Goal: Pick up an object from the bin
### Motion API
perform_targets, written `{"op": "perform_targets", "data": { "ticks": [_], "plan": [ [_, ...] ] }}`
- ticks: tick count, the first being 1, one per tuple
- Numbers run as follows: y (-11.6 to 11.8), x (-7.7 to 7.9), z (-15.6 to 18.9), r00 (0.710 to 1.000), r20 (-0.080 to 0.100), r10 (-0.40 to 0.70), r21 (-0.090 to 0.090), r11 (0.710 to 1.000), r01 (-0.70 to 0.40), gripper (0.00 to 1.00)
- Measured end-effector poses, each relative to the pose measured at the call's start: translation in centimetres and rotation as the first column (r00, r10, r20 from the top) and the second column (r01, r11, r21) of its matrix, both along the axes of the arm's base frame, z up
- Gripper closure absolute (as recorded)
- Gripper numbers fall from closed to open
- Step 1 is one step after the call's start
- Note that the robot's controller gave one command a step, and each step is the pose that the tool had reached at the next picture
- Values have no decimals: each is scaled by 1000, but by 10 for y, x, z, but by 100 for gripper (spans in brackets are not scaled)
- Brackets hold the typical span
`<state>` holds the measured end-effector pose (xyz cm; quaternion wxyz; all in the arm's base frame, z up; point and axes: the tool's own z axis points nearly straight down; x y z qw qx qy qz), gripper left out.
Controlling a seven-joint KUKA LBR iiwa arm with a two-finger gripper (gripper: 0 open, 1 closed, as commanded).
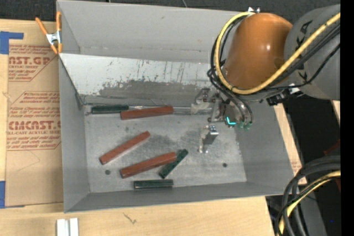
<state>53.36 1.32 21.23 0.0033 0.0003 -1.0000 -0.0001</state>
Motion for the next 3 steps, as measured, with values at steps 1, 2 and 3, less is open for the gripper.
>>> {"op": "perform_targets", "data": {
  "ticks": [1,2,3],
  "plan": [
    [0,2,4,1000,8,0,0,1000,0,0],
    [35,-13,-52,997,12,76,0,997,-76,0],
    [64,1,-61,957,4,289,1,957,-289,0]
  ]
}}
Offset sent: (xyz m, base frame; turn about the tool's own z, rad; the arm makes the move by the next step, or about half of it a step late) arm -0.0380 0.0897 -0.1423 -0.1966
